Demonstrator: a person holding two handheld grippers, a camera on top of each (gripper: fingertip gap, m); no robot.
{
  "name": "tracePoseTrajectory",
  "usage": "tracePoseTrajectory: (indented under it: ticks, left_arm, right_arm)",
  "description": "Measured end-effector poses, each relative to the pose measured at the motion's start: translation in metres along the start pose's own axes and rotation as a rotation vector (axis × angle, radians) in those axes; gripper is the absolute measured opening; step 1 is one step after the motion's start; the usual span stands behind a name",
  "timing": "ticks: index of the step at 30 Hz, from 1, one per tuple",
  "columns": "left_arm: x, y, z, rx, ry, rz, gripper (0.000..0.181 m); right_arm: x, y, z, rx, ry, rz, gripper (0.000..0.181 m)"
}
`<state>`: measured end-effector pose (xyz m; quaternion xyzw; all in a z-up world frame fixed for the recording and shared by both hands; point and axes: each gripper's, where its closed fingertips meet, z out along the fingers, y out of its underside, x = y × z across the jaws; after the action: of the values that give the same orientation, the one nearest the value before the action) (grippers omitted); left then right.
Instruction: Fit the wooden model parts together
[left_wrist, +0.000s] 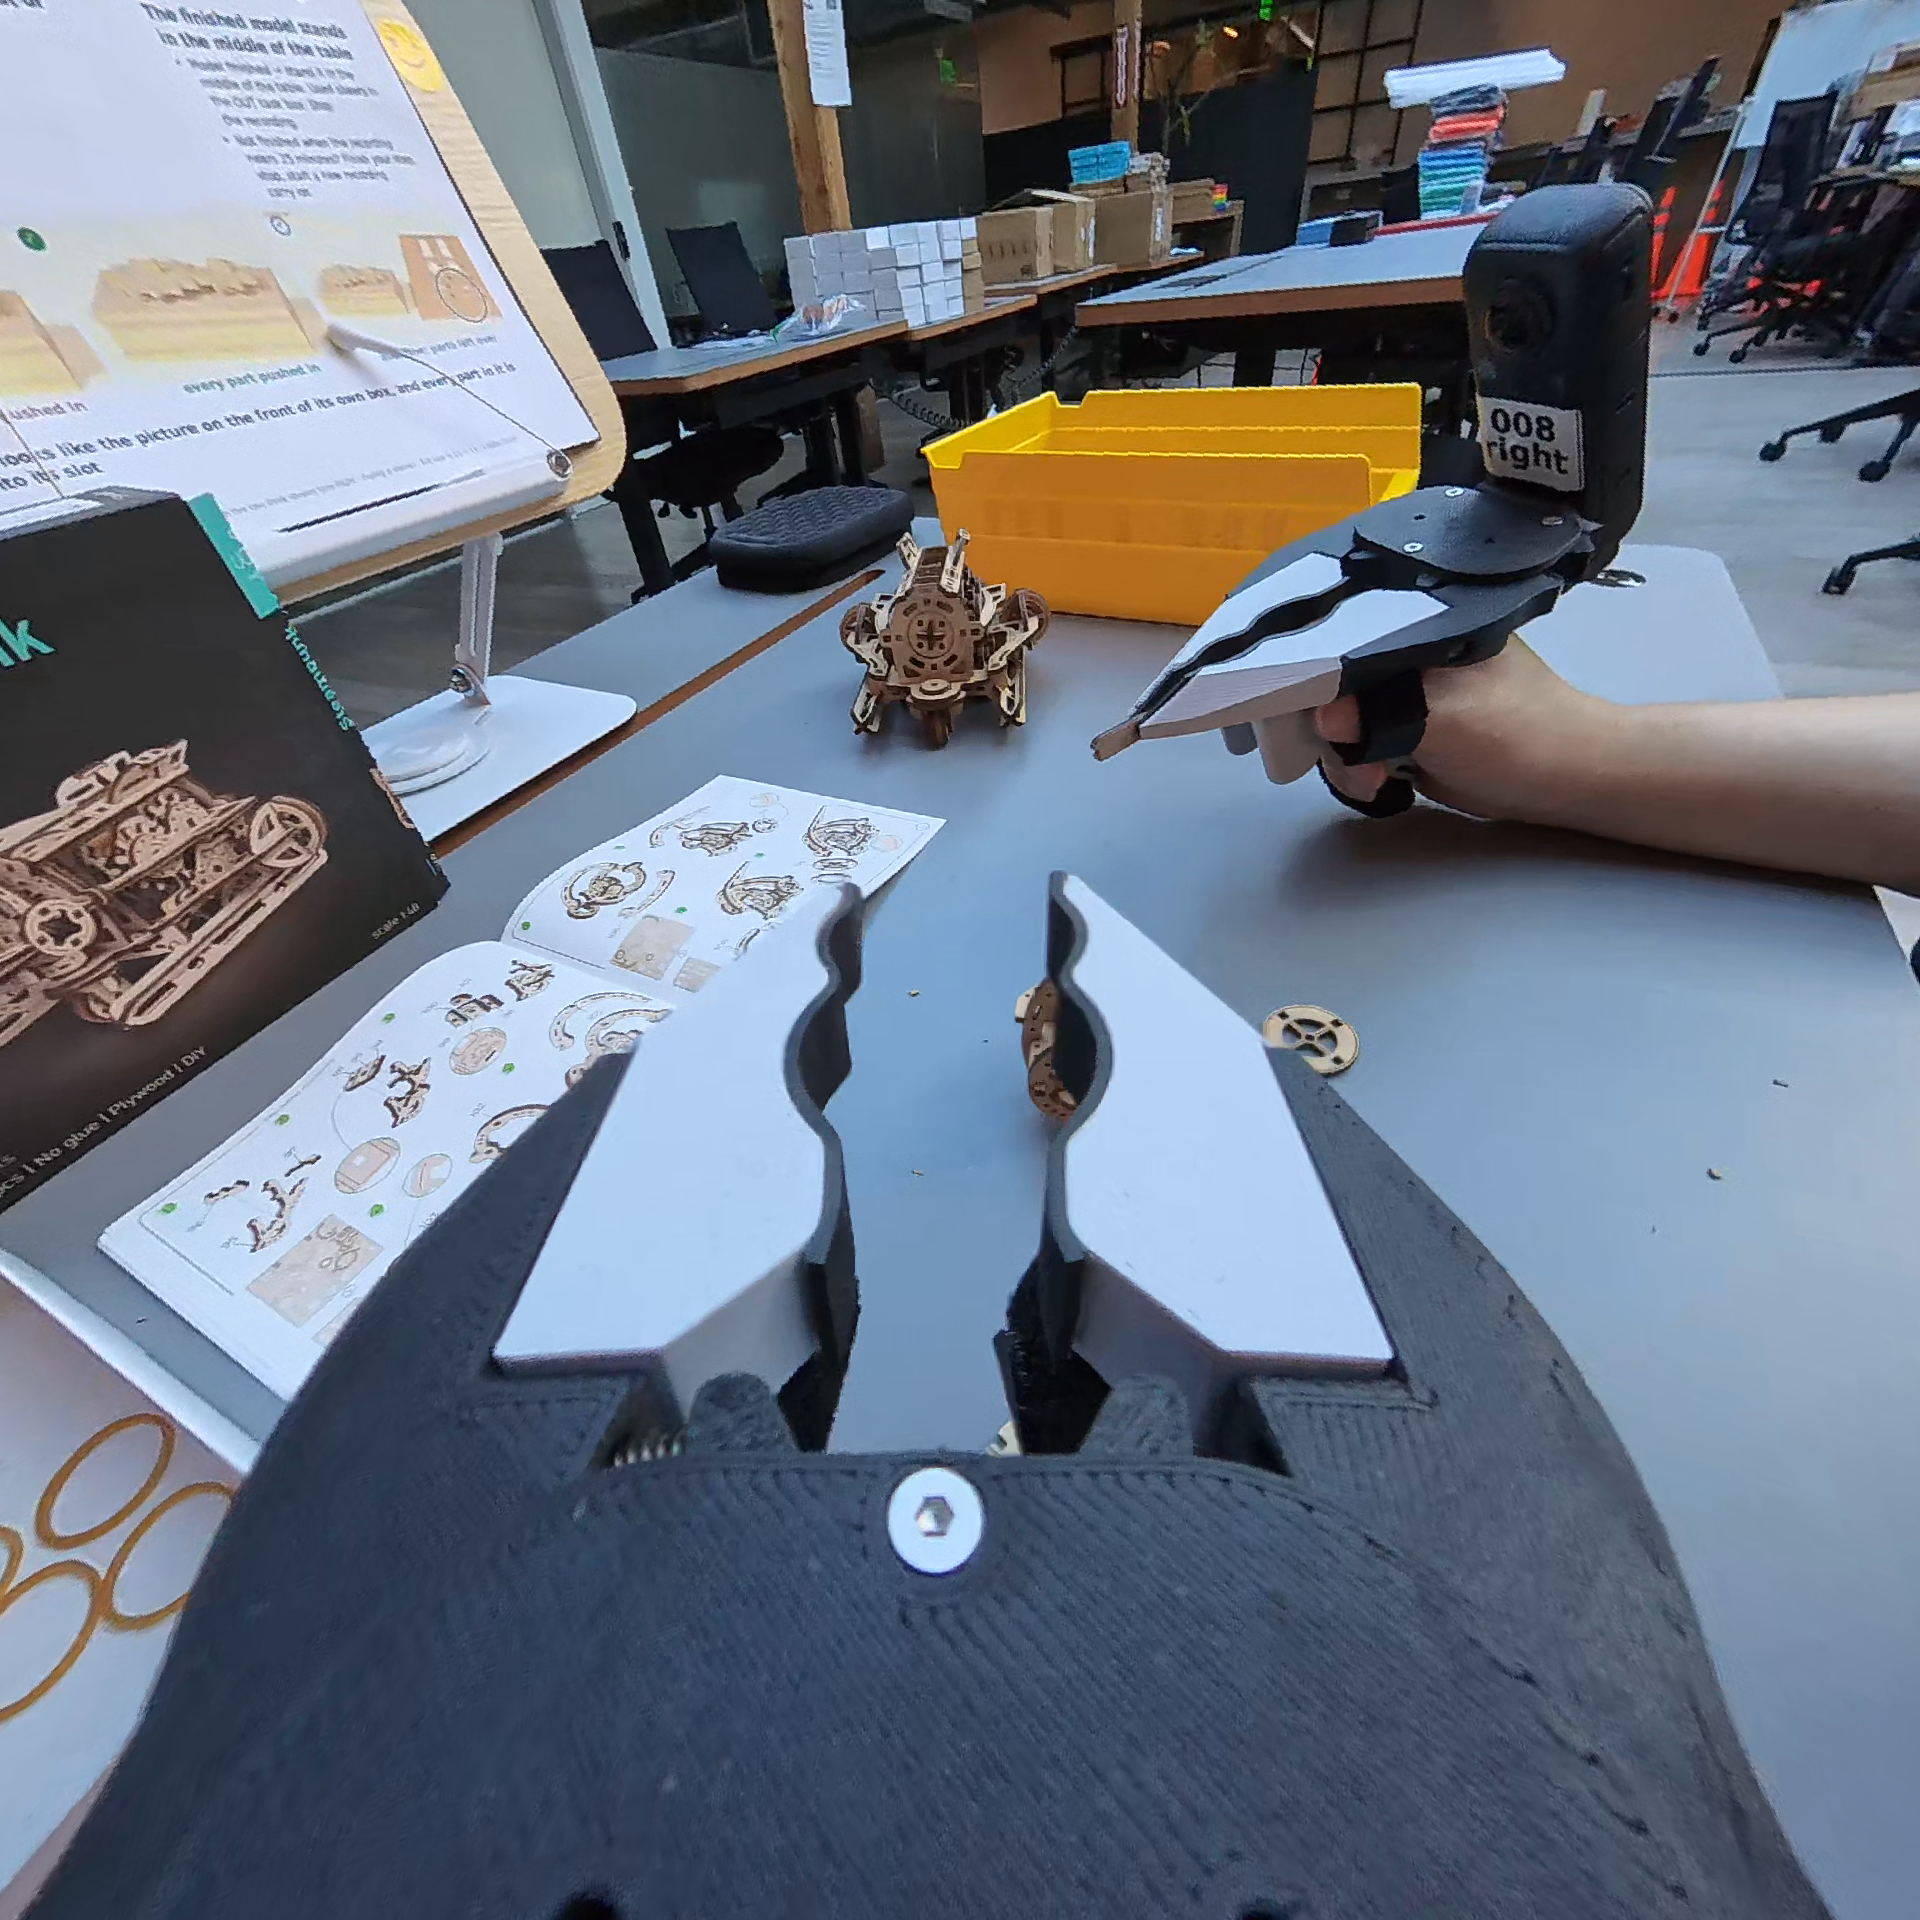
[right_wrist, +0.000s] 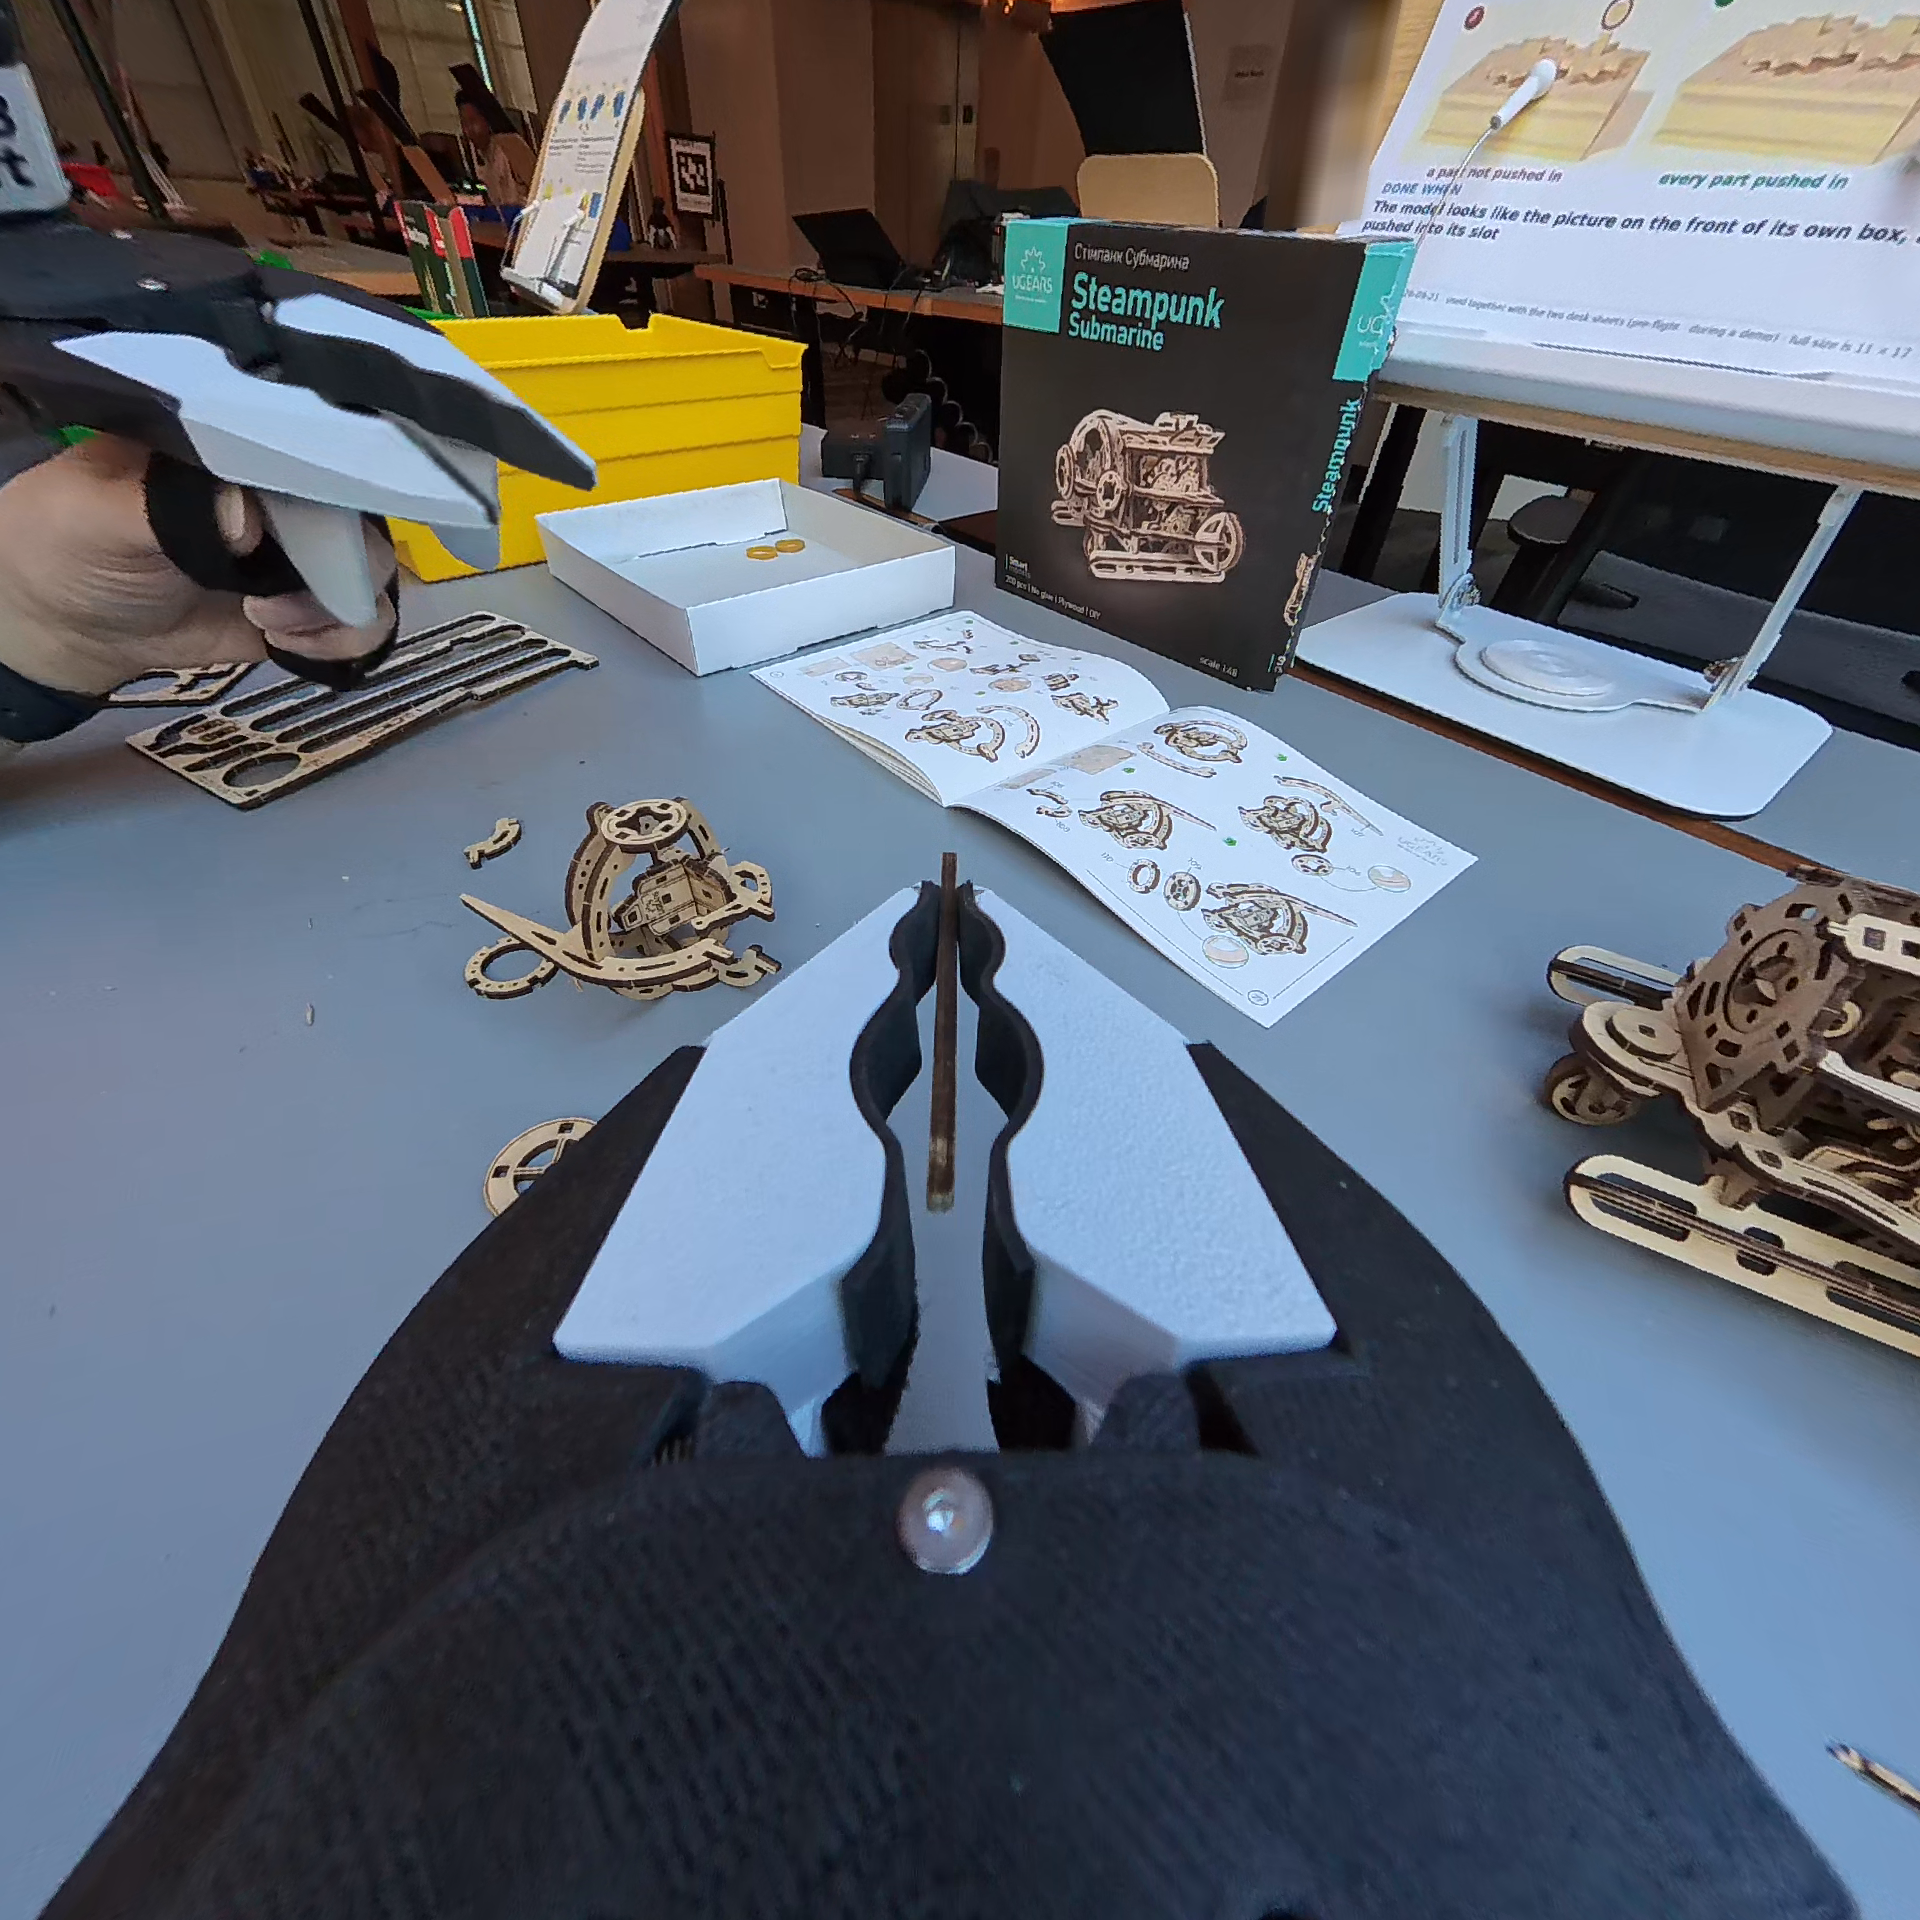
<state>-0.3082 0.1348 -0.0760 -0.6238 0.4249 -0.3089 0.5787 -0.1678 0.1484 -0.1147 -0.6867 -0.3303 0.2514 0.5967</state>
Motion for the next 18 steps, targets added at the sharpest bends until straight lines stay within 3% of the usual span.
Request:
tracePoseTrajectory:
  ticks: [3,5,7,12,16,18]
  left_arm:
    - [-0.025,-0.03,-0.017,0.076,-0.186,0.103,0.006]
    - [-0.056,-0.063,-0.047,0.136,-0.404,0.214,0.002]
    - [-0.066,-0.084,-0.07,0.172,-0.449,0.237,0.0]
    - [-0.069,-0.092,-0.091,0.175,-0.464,0.22,0.0]
    - [-0.052,-0.085,-0.087,0.148,-0.474,0.2,0.0]
    - [-0.055,-0.101,-0.105,0.157,-0.65,0.286,0.0]
  right_arm:
    - [0.0,0.0,0.0,0.0,0.001,0.0,0.001]
    - [0.001,0.002,0.0,-0.004,0.001,0.003,0.001]
    - [0.001,0.003,0.001,-0.01,0.002,0.006,0.001]
    - [0.001,0.004,0.002,-0.014,0.004,0.003,0.001]
    - [0.002,0.003,0.001,-0.009,0.008,0.002,0.001]
    - [0.002,0.003,0.001,-0.008,0.013,-0.003,0.001]
